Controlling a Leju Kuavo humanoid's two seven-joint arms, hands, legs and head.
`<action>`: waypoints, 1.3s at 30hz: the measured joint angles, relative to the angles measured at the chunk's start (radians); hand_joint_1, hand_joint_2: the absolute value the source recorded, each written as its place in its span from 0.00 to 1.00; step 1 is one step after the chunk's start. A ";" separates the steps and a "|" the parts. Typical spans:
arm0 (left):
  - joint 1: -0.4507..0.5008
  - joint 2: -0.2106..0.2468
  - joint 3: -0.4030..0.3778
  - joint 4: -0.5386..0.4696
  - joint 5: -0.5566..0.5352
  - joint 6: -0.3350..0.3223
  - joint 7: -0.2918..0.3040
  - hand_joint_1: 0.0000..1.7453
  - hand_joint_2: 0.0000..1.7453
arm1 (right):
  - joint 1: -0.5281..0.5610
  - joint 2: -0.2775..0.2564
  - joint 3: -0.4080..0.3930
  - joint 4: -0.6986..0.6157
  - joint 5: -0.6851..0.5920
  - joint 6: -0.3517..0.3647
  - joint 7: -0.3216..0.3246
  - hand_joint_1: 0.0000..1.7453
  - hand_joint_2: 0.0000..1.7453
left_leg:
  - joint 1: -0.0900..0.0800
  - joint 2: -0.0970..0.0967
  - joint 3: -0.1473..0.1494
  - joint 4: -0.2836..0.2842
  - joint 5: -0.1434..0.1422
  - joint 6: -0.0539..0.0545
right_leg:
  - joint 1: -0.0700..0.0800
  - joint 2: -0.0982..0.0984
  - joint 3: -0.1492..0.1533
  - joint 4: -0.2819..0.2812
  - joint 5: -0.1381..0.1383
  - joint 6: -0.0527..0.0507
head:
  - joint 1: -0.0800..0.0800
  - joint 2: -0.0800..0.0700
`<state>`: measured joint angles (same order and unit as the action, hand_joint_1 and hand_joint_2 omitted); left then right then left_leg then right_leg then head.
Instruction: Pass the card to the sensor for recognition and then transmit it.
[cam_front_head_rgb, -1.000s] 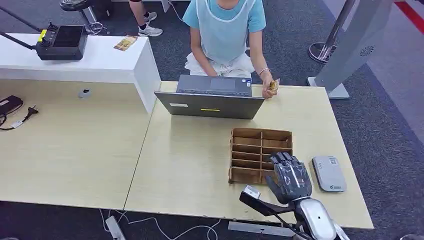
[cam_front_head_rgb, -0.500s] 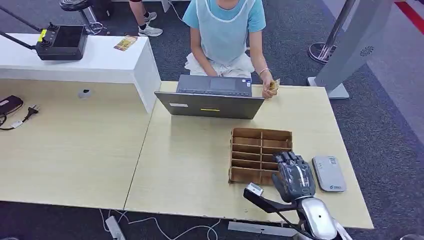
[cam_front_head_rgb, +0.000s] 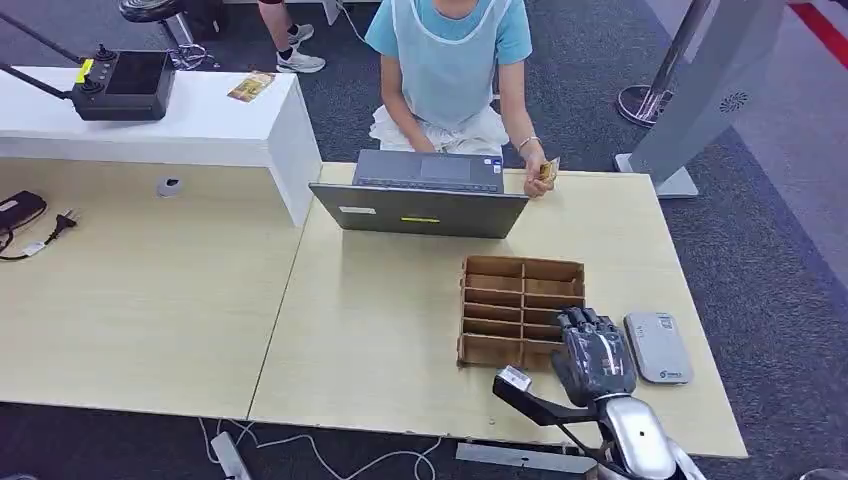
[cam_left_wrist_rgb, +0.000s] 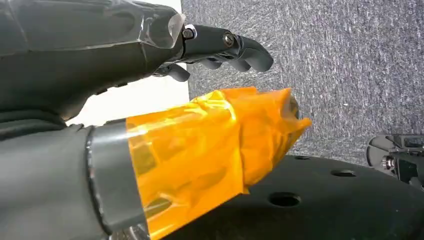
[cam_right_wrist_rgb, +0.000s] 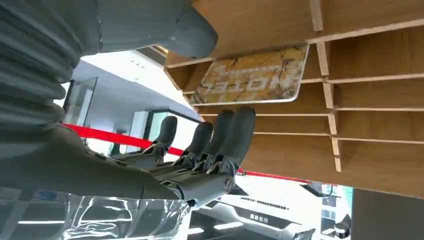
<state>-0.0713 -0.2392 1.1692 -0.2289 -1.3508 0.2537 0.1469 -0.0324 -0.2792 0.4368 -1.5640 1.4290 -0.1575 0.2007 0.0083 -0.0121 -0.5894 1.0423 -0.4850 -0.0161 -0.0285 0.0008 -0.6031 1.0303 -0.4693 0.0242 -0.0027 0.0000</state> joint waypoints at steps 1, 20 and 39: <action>0.000 0.000 0.000 0.000 0.000 0.000 0.000 0.00 0.00 | 0.000 0.000 -0.001 0.002 0.000 0.000 0.000 0.64 1.00 | 0.000 0.000 0.000 0.000 0.000 0.000 | 0.000 0.000 0.000 0.000 0.000 0.000 | 0.000 0.000; 0.000 0.000 0.000 0.000 -0.005 -0.003 0.000 0.00 0.00 | 0.006 0.008 -0.006 0.006 0.018 -0.005 0.012 0.98 1.00 | 0.000 0.000 0.000 0.000 0.000 0.000 | 0.000 0.000 0.000 0.000 0.000 0.000 | 0.000 0.000; 0.000 0.000 0.000 0.000 -0.007 -0.001 -0.007 0.00 0.00 | 0.034 0.041 -0.053 -0.018 -0.166 -0.054 -0.093 1.00 1.00 | 0.000 0.000 0.000 0.000 0.000 0.000 | 0.000 0.000 0.000 0.000 0.000 0.000 | 0.000 0.000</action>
<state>-0.0713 -0.2392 1.1692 -0.2289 -1.3573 0.2525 0.1396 0.0020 -0.2381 0.3834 -1.5823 1.2628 -0.2113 0.1080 0.0084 -0.0120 -0.5893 1.0423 -0.4850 -0.0161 -0.0285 0.0011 -0.6033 1.0303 -0.4693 0.0242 -0.0027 0.0000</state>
